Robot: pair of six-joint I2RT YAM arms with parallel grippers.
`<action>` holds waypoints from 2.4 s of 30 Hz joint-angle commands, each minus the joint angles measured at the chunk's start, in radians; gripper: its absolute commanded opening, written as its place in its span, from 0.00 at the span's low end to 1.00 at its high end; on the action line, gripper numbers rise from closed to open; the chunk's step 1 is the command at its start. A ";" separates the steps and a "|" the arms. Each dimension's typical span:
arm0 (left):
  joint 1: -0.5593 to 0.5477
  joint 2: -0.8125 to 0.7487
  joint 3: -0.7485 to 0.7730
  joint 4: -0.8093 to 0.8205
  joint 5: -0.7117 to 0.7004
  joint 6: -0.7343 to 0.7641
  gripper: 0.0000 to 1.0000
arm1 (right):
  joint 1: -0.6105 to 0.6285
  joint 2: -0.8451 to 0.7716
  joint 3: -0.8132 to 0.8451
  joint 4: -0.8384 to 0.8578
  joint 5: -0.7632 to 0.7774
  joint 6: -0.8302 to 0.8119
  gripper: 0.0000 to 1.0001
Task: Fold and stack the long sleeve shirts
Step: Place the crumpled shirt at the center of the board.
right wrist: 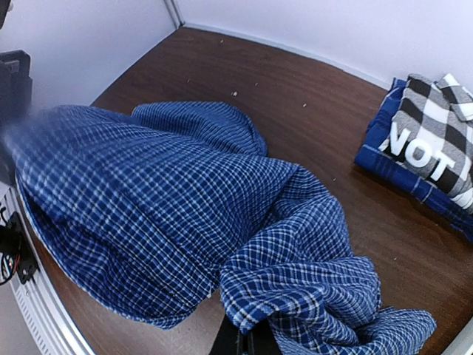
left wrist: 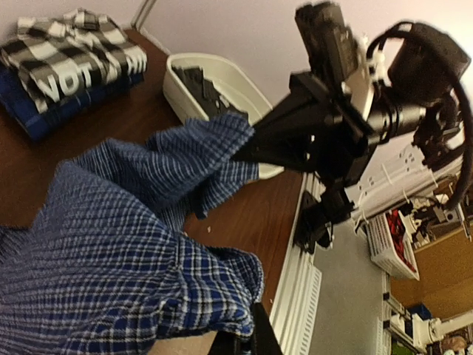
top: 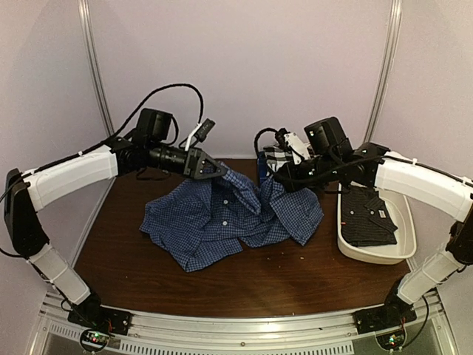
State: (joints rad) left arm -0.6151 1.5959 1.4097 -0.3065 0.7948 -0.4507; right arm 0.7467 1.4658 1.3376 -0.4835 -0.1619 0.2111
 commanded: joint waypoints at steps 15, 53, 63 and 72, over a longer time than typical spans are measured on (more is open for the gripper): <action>-0.095 -0.444 -0.685 -0.043 -0.315 -0.258 0.41 | 0.087 0.162 0.039 -0.065 0.146 0.012 0.00; -0.075 -0.194 -0.770 0.037 -0.649 -0.582 0.40 | 0.026 0.153 0.013 0.042 0.134 0.063 0.00; -0.074 -0.247 -0.736 -0.064 -0.815 -0.611 0.00 | 0.026 0.153 -0.004 0.026 0.148 0.051 0.00; 0.208 -0.458 -0.585 -0.330 -1.048 -0.477 0.00 | 0.033 0.120 -0.035 -0.029 0.118 0.017 0.00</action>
State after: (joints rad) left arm -0.5716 1.2076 0.7441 -0.5404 -0.1234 -1.0302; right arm 0.7734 1.6360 1.3212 -0.4801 -0.0257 0.2543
